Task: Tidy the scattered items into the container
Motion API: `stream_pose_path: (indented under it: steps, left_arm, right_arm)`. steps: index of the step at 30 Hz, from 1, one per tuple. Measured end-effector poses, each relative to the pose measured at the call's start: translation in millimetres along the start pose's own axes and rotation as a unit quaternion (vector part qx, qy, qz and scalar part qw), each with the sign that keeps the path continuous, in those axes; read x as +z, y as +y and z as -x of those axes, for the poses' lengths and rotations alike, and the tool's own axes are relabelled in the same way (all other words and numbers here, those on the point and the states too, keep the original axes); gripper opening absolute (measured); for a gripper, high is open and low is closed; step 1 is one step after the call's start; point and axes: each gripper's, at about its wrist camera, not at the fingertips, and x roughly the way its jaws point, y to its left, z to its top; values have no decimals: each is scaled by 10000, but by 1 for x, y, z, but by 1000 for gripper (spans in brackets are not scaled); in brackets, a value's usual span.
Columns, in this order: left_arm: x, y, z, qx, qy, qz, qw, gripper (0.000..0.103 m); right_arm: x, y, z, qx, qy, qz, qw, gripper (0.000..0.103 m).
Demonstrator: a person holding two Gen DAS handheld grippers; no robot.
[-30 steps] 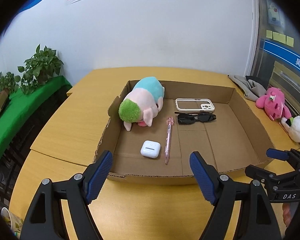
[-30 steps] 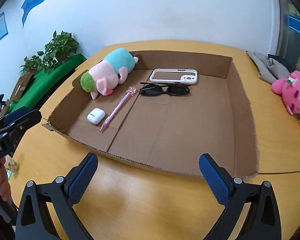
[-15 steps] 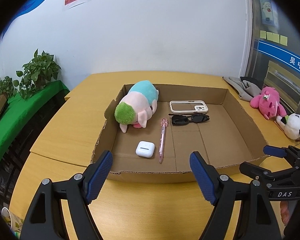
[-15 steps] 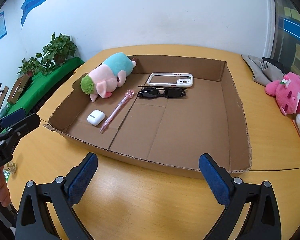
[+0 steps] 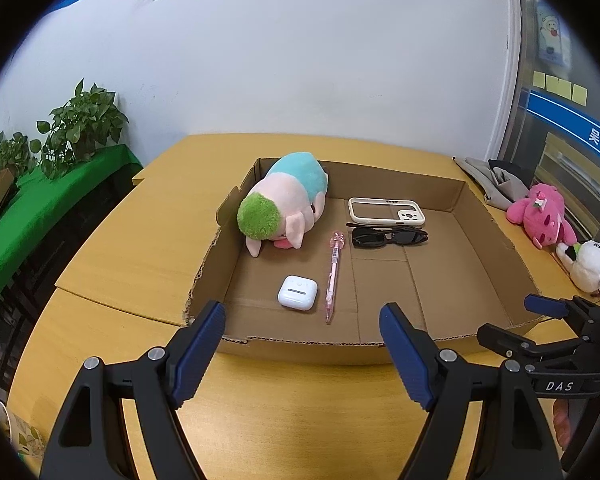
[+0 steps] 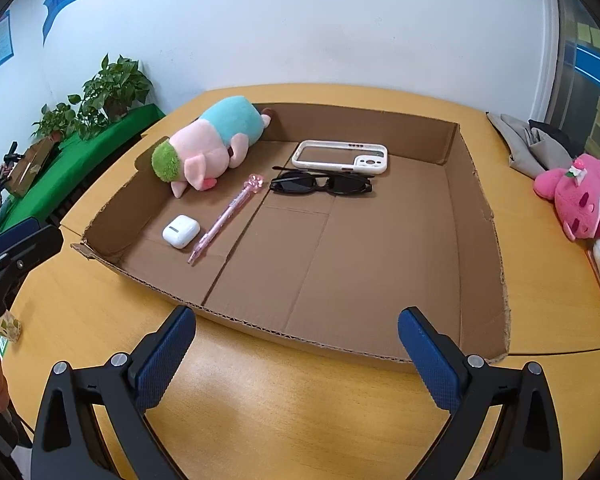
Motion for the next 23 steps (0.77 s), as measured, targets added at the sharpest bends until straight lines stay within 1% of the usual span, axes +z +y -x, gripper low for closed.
stream_pose_path:
  steps: [6,10,12,15,18,21,23]
  left_arm:
    - [-1,5,-11,-26,107,59,9999,79]
    - [-1,6,-15,46,162,59,9998,79]
    - [-1,7,-17,-48,199,96,9997,79]
    - [0,7,-20,-288,256,241,9990,79]
    - [-2,4,-25,-478,436,248,9976,80]
    - [-4,-1,-28,-384,494,208,9978,80]
    - [-7,-4,-31,-413,566,166,9974,80]
  right_arm:
    - [-3,4,-8,2,95,25,10000,103]
    - [-3,5,-8,0,73,30,10000,103]
    - [-4,4,-8,-4,67,16,10000,103]
    - [-4,3,-10,-27,104,20,9999,103]
    - [-3,1,-8,-45,67,-11,10000,103]
    - [-3,0,-7,-49,66,1,10000,103]
    - [-4,-1,-8,-61,87,-1,9999,103]
